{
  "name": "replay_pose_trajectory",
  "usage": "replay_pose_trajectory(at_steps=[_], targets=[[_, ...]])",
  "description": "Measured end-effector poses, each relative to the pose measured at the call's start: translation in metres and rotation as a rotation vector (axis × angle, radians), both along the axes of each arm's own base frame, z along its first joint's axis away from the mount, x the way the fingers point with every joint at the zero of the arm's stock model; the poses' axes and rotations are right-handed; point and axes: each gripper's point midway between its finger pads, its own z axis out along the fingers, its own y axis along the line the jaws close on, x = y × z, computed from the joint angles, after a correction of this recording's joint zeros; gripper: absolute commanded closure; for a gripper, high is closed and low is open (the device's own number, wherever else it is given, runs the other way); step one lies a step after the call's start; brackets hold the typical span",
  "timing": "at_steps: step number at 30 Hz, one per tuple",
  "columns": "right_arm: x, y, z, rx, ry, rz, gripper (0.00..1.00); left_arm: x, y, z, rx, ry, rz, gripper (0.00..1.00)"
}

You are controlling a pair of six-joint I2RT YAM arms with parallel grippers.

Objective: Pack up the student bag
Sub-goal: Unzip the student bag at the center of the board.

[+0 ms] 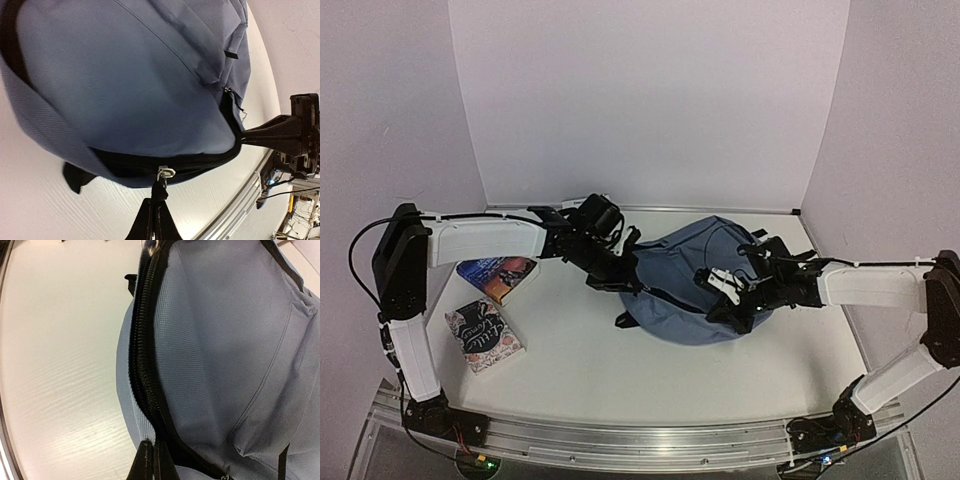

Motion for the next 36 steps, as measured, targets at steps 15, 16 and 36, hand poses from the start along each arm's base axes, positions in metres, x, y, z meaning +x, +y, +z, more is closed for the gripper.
replay_pose_trajectory(at_steps=[15, 16, 36], targets=[[0.017, -0.040, 0.036, -0.044, -0.004, -0.062, 0.28, -0.016, -0.002, 0.002, -0.006, -0.002, -0.088, 1.00], [0.018, -0.030, 0.047, -0.019, -0.010, -0.051, 0.28, -0.018, -0.005, 0.003, -0.015, 0.000, -0.097, 1.00], [0.016, 0.072, 0.021, 0.063, 0.117, 0.000, 1.00, -0.026, -0.017, 0.015, -0.097, 0.037, -0.135, 1.00]])
